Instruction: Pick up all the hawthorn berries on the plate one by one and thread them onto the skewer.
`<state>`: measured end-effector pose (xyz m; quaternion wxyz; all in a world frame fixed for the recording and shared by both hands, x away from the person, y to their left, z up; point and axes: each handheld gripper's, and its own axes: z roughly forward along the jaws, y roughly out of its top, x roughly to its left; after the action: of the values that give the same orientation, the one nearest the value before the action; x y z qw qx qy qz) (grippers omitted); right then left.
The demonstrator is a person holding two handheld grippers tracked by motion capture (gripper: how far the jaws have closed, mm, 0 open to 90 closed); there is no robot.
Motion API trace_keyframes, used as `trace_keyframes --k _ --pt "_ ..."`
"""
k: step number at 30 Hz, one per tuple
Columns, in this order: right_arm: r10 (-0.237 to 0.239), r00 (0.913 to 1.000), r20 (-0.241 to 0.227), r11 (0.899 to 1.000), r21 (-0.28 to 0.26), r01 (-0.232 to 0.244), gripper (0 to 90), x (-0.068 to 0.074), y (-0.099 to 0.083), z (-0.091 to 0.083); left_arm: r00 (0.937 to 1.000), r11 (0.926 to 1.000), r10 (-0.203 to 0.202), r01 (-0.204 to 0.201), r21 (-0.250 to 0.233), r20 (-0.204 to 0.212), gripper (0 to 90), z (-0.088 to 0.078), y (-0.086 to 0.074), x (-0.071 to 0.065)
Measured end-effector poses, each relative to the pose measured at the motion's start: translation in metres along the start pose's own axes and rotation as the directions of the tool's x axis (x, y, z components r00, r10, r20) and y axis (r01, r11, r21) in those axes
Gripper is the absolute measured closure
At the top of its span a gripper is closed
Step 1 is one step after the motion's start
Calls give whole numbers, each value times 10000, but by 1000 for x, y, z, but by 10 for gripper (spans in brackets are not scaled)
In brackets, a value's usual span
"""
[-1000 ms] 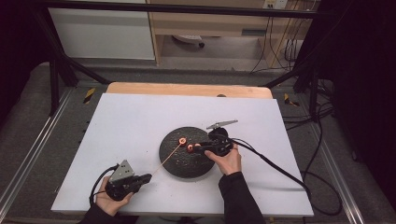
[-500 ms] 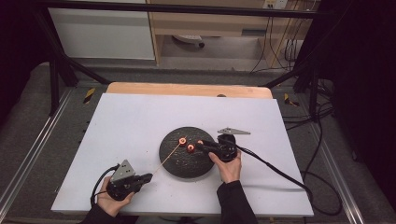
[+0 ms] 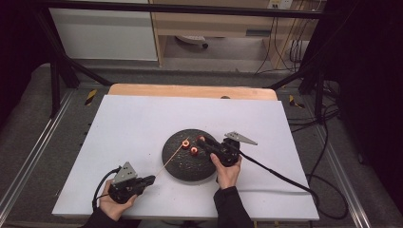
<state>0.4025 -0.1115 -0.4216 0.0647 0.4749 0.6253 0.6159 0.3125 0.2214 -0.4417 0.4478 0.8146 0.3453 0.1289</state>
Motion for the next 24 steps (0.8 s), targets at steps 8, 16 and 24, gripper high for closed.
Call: trace_keyframes --k 8,16,24 --pt "246 9996 -132 9935 -1105 -259 608 1 2 1 9999 9999 -108 109 -100 27 880 2 1 -3" --pt "565 9981 -250 9761 -2089 -605 609 1 2 5 9998 9995 -193 195 -262 78 880 4 3 -7" --pt "865 9955 -389 9582 -2703 -939 609 1 -1 9 9996 9987 -239 247 -443 179 880 7 6 -12"
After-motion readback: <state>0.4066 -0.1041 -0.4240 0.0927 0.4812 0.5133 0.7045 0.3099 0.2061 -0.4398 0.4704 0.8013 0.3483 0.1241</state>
